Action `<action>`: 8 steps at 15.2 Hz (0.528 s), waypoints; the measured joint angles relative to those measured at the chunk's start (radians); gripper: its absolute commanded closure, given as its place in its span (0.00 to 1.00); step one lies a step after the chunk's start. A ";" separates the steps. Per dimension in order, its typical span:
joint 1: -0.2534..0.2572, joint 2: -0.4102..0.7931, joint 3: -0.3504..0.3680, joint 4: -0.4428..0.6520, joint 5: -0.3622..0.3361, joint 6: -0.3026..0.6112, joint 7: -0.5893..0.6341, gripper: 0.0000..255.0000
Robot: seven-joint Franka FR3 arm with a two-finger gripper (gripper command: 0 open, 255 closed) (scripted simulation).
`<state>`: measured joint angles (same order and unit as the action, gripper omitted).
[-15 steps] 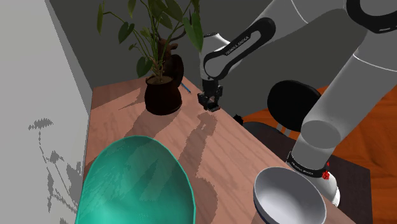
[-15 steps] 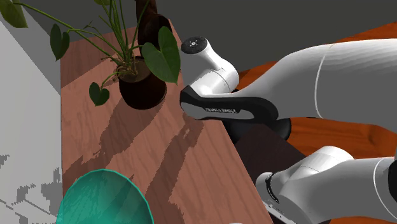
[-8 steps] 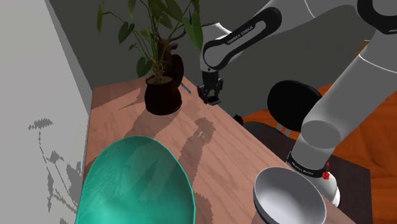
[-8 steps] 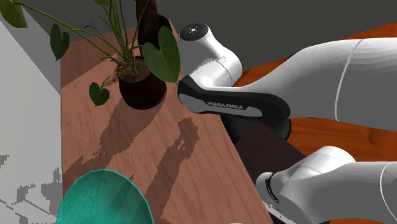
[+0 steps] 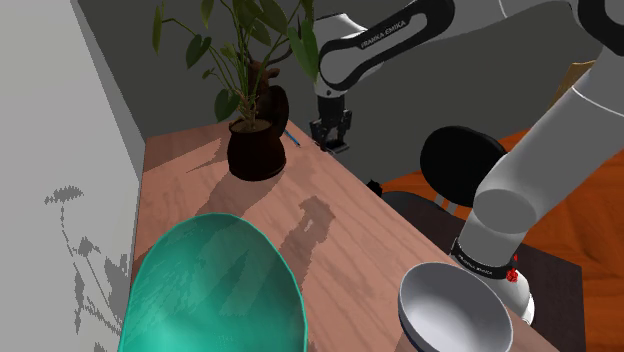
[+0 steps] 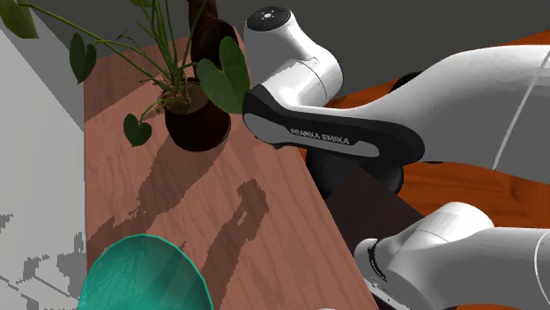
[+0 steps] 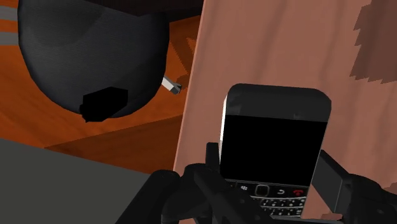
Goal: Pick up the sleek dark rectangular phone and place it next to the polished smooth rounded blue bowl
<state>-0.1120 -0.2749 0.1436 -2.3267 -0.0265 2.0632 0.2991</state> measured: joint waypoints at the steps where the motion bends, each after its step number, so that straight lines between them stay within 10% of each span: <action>1: 0.000 -0.003 0.000 0.010 0.001 -0.013 0.000 1.00; 8: 0.002 -0.028 -0.002 0.080 0.005 -0.108 -0.006 1.00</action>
<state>-0.1105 -0.3025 0.1419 -2.2464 -0.0218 1.9556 0.2936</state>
